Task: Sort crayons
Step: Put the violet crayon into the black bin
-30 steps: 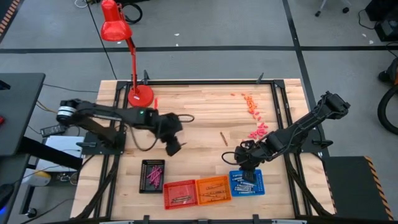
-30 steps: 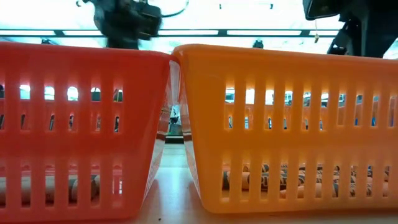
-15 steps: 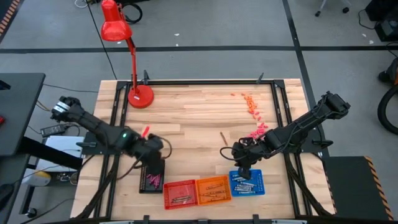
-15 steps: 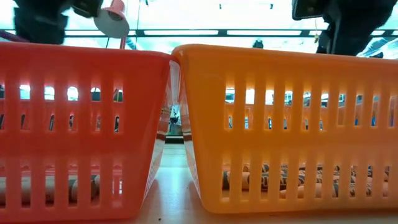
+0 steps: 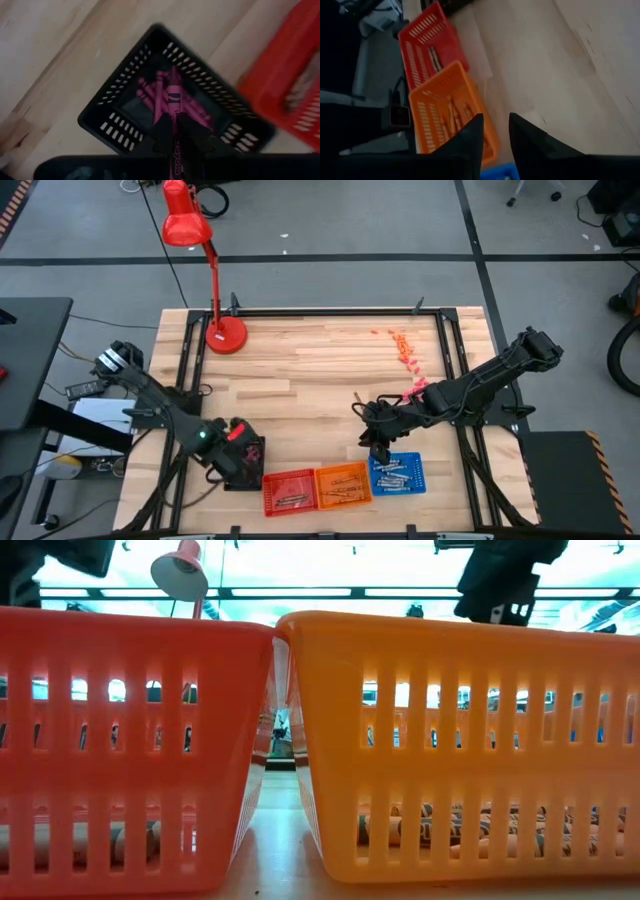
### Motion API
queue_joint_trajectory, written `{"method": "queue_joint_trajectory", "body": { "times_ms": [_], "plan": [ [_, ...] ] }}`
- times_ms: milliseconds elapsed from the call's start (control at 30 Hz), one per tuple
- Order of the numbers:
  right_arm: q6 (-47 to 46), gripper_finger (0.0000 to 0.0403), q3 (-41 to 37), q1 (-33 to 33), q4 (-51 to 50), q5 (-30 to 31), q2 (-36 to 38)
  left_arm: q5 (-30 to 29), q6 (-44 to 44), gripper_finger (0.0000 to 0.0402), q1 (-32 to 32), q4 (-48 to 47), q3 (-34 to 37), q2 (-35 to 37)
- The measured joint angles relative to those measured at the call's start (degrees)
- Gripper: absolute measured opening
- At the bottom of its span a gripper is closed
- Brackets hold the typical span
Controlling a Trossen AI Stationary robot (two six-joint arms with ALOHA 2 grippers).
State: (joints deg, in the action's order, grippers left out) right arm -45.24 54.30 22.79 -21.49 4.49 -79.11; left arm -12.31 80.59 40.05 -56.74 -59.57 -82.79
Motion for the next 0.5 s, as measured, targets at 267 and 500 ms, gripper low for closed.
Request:
{"method": "queue_joint_trajectory", "body": {
  "times_ms": [267,500],
  "plan": [
    [2.76,0.0096,0.0,-2.3,0.45,1.67,0.0,-0.37,5.06,0.0025,1.73,13.43,7.91,-2.74],
    [2.41,0.0096,-0.02,-5.2,1.0,1.94,-0.13,-0.53,12.83,0.0027,1.25,15.48,13.48,-2.74]
  ]
}}
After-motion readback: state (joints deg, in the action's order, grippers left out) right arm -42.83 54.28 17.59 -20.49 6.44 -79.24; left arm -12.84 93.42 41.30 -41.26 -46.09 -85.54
